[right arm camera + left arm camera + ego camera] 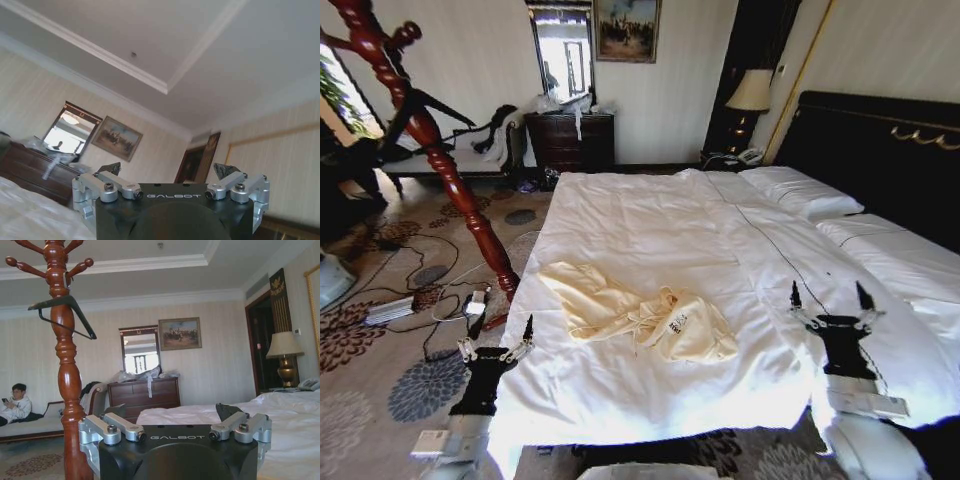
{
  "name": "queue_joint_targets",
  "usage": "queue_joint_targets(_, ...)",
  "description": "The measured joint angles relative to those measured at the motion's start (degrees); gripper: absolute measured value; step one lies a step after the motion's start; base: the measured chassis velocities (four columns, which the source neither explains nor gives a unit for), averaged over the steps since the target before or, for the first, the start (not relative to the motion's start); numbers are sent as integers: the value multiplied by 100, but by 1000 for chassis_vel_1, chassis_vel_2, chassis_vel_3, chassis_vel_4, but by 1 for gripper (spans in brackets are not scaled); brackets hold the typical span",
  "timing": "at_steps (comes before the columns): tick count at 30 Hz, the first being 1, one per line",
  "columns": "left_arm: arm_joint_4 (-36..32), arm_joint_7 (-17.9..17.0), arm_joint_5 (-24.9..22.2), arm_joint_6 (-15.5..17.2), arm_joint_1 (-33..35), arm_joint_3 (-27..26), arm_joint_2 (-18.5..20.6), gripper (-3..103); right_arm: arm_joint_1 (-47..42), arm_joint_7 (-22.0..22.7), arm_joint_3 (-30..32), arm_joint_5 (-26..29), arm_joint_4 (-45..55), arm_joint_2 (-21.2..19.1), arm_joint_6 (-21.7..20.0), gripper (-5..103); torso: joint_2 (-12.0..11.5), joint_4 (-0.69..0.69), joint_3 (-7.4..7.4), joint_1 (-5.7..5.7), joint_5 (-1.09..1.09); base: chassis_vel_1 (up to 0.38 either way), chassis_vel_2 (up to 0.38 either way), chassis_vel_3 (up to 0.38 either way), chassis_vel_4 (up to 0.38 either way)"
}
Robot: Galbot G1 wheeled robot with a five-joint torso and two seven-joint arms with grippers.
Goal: Pick up the clothes from the bed and hang them on the clothes hanger.
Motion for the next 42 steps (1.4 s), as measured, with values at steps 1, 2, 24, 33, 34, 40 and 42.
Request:
queue_joint_targets(1,18,1,4,0,-1,4,-13,100,-50,24,-177,457,117,-3,-209,100,0,1,0,0,0,0,0,0,0)
queue_joint_targets(2,36,1,9,0,-2,1,-16,100,-69,60,-287,774,188,-17,-351,100,1,0,0,-1,0,0,0,0,0)
queue_joint_targets(24,515,-254,199,-177,161,-236,-141,100,2670,1443,-4304,6005,1,-1185,-2714,100,1,2,0,0,0,0,0,0,0)
queue_joint_targets(33,471,-436,142,-188,228,-388,-171,100,4445,3080,-5516,5763,-1418,-441,-3746,96,0,3,0,0,-1,0,0,0,0)
queue_joint_targets(34,478,-450,125,-189,225,-393,-166,100,4477,3197,-5516,5725,-1486,-436,-3822,91,0,3,0,0,-1,0,0,0,0)
queue_joint_targets(40,534,-486,114,-189,179,-359,-163,100,4347,3369,-5396,5568,-1503,-520,-3962,75,0,1,0,0,-1,0,0,0,0)
queue_joint_targets(42,569,-498,114,-185,141,-310,-170,100,4198,3342,-5269,5506,-1400,-577,-3953,64,1,1,0,0,-1,0,0,0,0)
